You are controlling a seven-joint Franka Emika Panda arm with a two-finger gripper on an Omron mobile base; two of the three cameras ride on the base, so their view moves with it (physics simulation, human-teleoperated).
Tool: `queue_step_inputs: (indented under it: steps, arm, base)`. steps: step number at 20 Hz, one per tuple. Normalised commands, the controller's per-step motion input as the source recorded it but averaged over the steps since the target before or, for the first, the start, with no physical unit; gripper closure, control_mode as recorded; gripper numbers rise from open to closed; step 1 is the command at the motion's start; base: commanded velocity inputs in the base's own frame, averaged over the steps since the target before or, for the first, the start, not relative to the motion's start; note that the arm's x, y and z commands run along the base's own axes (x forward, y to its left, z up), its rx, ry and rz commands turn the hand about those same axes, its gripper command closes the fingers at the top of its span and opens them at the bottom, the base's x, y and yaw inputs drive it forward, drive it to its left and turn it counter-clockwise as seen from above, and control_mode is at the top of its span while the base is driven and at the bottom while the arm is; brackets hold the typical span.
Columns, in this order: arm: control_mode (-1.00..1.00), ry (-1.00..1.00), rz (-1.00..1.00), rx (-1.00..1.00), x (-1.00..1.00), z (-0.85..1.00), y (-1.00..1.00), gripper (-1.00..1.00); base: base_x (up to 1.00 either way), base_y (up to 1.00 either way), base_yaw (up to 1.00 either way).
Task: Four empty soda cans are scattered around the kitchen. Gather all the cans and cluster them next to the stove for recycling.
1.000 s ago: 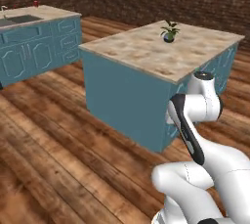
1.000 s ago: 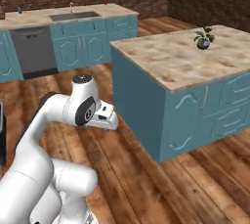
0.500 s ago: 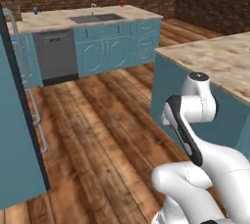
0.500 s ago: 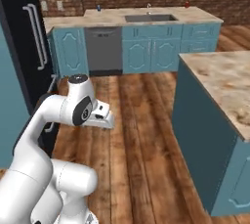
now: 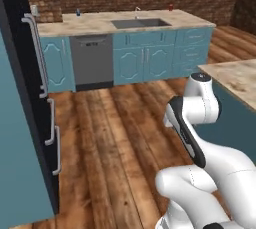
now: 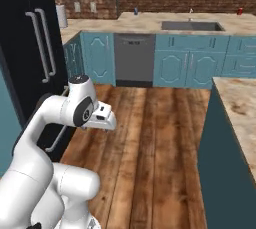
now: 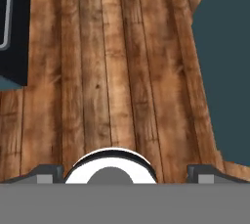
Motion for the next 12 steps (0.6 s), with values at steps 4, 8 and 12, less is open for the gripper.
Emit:
queue_step_inputs:
  steps: [4, 8, 12]
  arm:
    - [1.0, 0.0, 0.0, 0.0, 0.0, 0.0, 0.0, -1.0]
    - [1.0, 0.0, 0.0, 0.0, 0.0, 0.0, 0.0, -1.0]
    - [1.0, 0.0, 0.0, 0.0, 0.0, 0.0, 0.0, -1.0]
  base:
    - [1.0, -0.48, 0.31]
    - [1.0, -0.05, 0.19]
    - [1.0, 0.11, 0.03]
